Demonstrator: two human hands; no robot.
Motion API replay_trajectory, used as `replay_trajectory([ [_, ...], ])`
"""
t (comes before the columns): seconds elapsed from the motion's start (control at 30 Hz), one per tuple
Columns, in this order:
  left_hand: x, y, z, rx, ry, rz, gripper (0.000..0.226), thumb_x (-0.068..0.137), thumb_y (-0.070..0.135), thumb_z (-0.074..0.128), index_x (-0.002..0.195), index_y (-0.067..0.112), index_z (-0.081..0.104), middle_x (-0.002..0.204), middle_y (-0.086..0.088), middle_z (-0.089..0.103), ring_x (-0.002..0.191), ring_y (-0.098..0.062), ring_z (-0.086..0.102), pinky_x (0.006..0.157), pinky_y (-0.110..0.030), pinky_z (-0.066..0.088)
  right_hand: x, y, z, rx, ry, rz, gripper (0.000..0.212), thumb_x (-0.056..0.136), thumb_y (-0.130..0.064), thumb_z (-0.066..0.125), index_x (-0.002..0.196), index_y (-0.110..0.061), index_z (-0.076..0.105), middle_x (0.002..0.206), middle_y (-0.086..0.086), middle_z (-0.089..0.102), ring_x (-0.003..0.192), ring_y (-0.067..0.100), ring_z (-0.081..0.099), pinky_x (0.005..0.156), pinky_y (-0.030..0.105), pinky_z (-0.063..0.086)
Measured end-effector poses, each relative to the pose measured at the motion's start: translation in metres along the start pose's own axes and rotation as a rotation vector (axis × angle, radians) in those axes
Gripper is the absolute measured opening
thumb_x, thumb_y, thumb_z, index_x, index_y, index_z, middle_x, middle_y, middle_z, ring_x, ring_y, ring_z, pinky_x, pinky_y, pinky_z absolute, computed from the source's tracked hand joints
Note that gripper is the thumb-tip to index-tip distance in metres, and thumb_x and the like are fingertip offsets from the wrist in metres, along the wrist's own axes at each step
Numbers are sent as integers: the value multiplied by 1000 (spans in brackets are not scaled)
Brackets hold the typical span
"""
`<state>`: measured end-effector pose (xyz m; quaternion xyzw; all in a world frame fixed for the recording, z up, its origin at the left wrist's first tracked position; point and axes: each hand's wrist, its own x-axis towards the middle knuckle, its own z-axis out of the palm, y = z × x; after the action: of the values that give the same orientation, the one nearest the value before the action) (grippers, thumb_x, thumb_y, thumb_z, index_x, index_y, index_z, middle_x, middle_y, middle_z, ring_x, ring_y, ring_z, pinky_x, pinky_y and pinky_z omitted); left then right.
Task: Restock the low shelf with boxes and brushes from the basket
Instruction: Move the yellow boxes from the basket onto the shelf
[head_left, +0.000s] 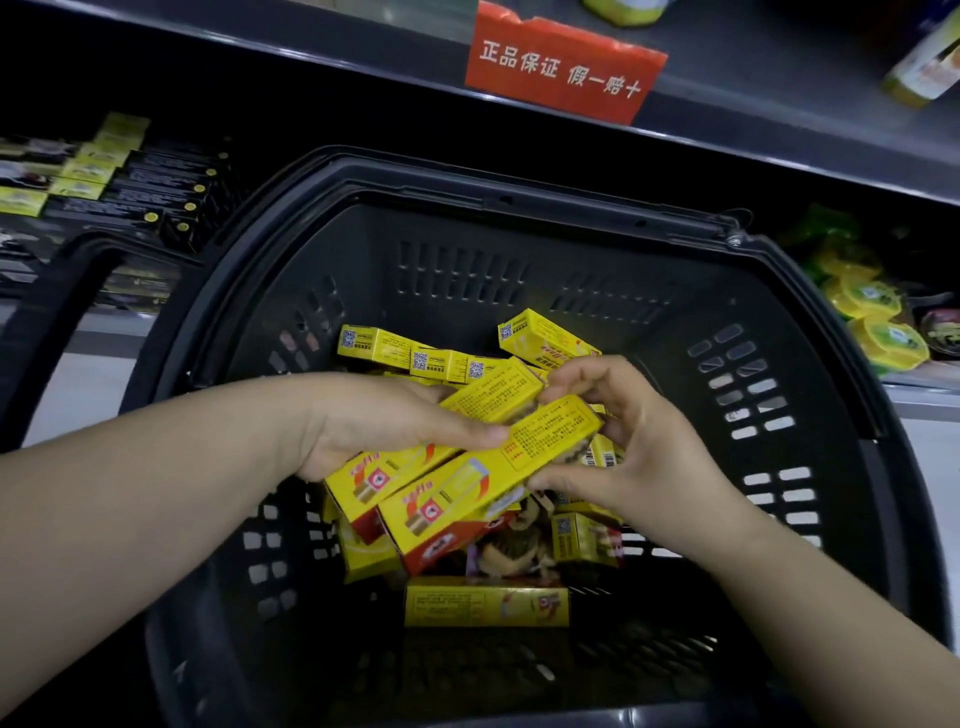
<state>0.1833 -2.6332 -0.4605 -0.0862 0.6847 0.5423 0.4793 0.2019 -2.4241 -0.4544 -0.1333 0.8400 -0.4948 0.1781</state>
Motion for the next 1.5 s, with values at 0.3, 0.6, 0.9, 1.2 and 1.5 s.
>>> replay_trajectory([
  [0.3, -17, 10, -19, -194, 219, 88, 78, 49, 32, 75, 123, 16, 55, 106, -12, 70, 93, -30, 68, 78, -53, 55, 18, 43, 29, -394, -256, 228, 38, 83, -24, 68, 114, -32, 47, 118, -8, 49, 108, 14, 53, 86, 25, 46],
  [0.6, -27, 10, -25, -242, 293, 105, 107, 40, 45, 73, 135, 4, 44, 136, -17, 51, 127, -35, 46, 106, -53, 34, 30, 62, 77, -871, -508, 61, 55, 78, -30, 71, 126, -26, 44, 118, 3, 60, 104, 27, 59, 76, 33, 50],
  [0.9, -17, 7, -22, -386, 307, 67, 74, 41, 39, 77, 108, 10, 67, 110, -11, 69, 105, -29, 62, 98, -48, 45, 8, 16, 22, 386, 47, 560, 41, 79, -21, 68, 114, -28, 46, 97, 10, 70, 83, 22, 71, 76, 42, 57],
  [1.2, -6, 1, 1, -441, 175, 51, 54, 56, 31, 79, 106, 13, 68, 94, -7, 75, 89, -25, 71, 80, -40, 56, 12, -5, 38, 756, 60, 543, 74, 72, -58, 57, 137, -26, 43, 120, 3, 66, 111, 22, 63, 100, 49, 44],
  [1.5, 5, 2, 6, -443, 148, 106, 68, 46, 30, 80, 111, 19, 66, 95, -4, 75, 85, -22, 72, 72, -37, 58, 25, 4, 23, 865, 57, 547, 58, 71, -33, 63, 125, -11, 55, 113, 11, 69, 104, 30, 66, 88, 47, 53],
])
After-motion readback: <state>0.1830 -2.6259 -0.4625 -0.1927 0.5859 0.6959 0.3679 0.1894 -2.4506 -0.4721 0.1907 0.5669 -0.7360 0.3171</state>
